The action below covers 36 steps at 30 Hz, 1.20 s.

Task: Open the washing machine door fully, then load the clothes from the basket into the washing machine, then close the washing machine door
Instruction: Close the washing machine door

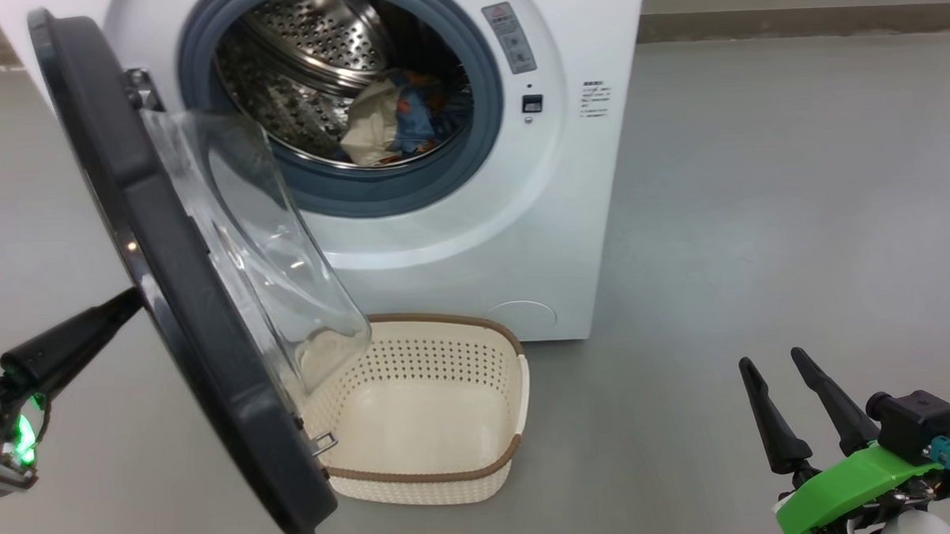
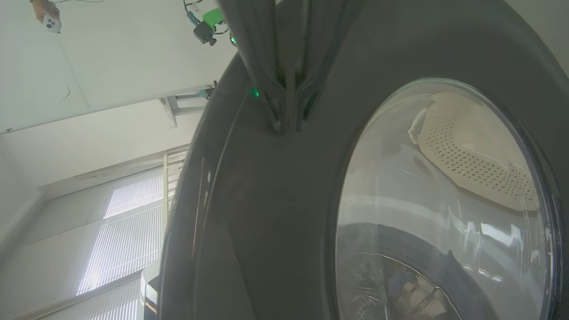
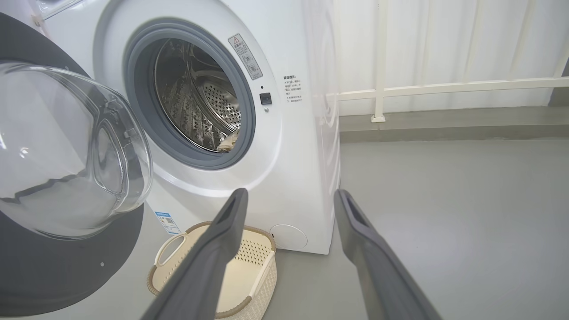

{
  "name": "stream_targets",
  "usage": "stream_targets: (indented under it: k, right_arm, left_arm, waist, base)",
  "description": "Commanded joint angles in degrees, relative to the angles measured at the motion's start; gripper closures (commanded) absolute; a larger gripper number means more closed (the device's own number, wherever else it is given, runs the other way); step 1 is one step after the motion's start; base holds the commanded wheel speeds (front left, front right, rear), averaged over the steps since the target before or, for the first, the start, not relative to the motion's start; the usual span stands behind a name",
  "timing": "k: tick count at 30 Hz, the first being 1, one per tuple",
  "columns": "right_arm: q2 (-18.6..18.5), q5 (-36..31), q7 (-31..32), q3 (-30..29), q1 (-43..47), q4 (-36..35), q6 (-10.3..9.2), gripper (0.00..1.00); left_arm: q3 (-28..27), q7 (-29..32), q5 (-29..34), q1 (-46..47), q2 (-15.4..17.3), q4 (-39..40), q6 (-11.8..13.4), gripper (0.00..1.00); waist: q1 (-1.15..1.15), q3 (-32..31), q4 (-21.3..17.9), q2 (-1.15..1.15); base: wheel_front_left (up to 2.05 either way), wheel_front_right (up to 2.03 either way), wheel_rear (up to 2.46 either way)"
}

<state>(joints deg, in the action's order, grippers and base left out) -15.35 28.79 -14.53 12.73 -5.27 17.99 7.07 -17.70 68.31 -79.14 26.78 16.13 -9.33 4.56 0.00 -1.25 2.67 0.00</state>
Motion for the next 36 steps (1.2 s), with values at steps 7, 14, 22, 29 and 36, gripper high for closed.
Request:
stream_targets:
  k: [7, 14, 22, 29, 36]
  right_arm:
    - [-1.0, 0.5, -0.5, 1.1, -1.7, -1.0, 0.42, 0.0]
    - [-1.2, 0.8, -0.5, 1.0, -1.8, -0.8, 0.42, 0.0]
    - [-1.0, 0.8, -0.5, 0.9, -1.7, -0.7, 0.42, 0.0]
    - [-0.8, 0.7, -0.5, 0.8, -1.6, -0.6, 0.42, 0.0]
    - [-0.7, 0.5, -0.5, 0.8, -1.3, -0.8, 0.42, 0.0]
  left_arm:
    - [-1.3, -1.0, -0.7, 2.1, 0.3, 0.5, -1.8, 1.0]
    - [-1.3, -1.8, -0.8, 2.6, -0.4, -0.7, -2.9, 1.0]
    - [-1.4, -1.8, -1.1, 2.9, -0.6, -1.5, -3.5, 1.0]
    - [-1.3, -1.7, -1.1, 2.7, -0.7, -1.8, -3.8, 1.0]
    - [-1.2, -2.8, 0.4, 1.9, -0.2, -1.6, -4.9, 1.0]
  waist:
    - [0.0, -0.1, -3.7, 0.0]
    - [0.0, 0.0, -5.2, 0.0]
    - [0.0, -0.1, -5.1, 0.0]
    - [0.0, -0.4, -4.1, 0.0]
    - [0.0, -0.8, -3.4, 0.0]
  base:
    - [0.0, 0.0, 0.0]
    - [0.0, 0.0, 0.0]
    - [0.0, 0.0, 0.0]
    - [0.0, 0.0, 0.0]
    - [0.0, 0.0, 0.0]
